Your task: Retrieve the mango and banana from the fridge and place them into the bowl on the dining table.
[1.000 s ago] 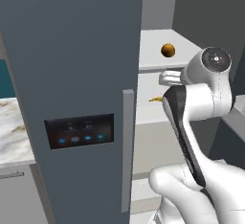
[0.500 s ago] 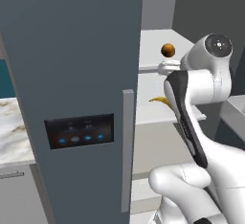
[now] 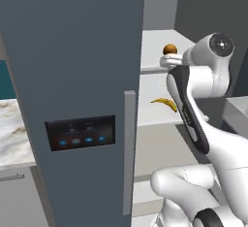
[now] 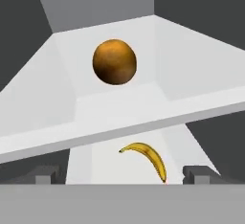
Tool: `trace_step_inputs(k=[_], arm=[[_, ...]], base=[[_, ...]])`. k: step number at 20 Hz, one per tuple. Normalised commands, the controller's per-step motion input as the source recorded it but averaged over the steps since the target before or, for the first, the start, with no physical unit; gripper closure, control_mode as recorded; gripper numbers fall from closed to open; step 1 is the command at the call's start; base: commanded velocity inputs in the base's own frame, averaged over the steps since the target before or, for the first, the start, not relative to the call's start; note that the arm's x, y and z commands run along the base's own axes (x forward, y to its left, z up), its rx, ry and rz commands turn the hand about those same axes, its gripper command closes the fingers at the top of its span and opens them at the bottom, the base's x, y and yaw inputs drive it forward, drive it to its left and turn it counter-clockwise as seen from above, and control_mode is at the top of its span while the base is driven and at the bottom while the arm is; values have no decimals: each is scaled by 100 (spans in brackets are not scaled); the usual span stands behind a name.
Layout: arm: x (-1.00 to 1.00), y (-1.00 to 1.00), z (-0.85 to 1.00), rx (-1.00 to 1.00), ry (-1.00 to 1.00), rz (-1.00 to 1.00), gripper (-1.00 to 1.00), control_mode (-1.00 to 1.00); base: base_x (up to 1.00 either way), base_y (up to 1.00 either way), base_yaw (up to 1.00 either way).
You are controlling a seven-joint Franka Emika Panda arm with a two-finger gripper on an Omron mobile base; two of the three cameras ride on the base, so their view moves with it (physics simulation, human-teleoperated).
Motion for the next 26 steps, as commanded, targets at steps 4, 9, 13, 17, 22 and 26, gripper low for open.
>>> trace_step_inputs(k=[4, 9, 13, 17, 22, 26], arm=[[32, -9, 4, 1, -11, 0, -100, -100], [22, 0, 39, 0, -1, 0, -100, -100], [29, 0, 41, 0, 1, 1, -100, -100], [22, 0, 14, 0, 5, 2, -100, -100], [19, 0, -18, 0, 8, 2, -100, -100], [28, 0, -24, 0, 2, 2, -100, -100]], base=[[0, 0, 0], [0, 0, 0], [0, 0, 0], [0, 0, 0], [0, 0, 0], [0, 0, 0]])
